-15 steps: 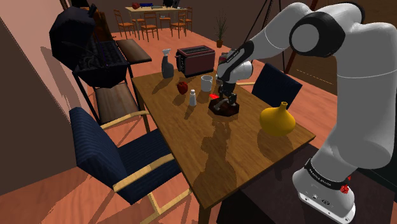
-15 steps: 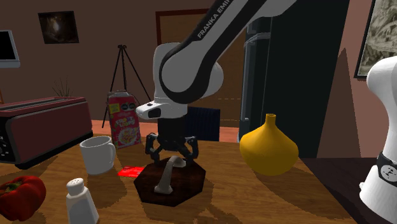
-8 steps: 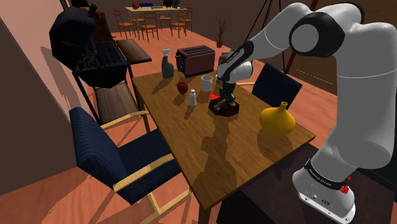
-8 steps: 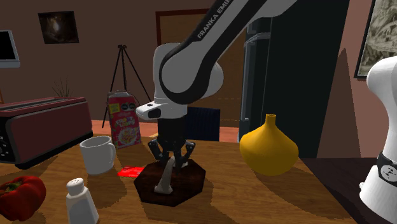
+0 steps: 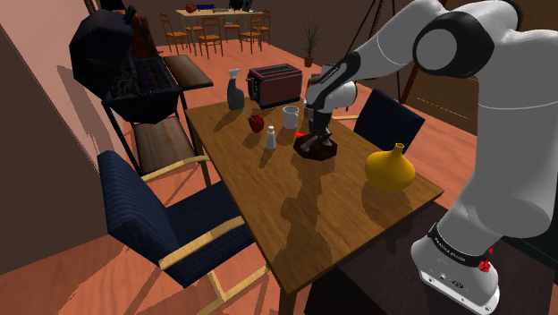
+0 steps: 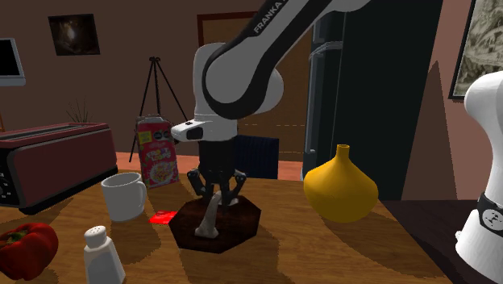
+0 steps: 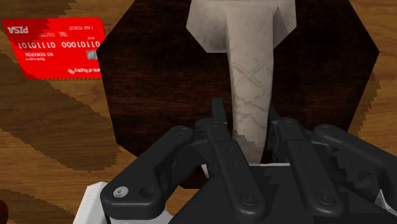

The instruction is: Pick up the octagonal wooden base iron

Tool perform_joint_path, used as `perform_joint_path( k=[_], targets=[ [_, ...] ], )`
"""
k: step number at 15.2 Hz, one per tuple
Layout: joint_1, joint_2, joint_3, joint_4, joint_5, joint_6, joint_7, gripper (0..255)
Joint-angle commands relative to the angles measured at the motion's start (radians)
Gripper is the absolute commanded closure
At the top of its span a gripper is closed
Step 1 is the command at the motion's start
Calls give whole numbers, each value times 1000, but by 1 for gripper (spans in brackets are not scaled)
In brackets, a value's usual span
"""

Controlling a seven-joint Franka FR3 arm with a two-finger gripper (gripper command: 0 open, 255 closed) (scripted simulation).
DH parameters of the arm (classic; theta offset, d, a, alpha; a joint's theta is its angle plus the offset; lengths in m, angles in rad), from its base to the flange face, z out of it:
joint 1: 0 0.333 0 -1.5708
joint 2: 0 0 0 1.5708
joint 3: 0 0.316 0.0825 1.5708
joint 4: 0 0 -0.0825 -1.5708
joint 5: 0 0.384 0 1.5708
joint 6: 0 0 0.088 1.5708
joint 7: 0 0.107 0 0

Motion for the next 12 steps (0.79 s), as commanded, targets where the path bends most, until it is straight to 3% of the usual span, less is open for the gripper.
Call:
perform_joint_path(
  k=[1, 12],
  targets=[
    [5, -23, -9, 2, -14, -22, 9, 255],
    [26, -108, -38, 19, -71, -116, 51, 255]
  ],
)
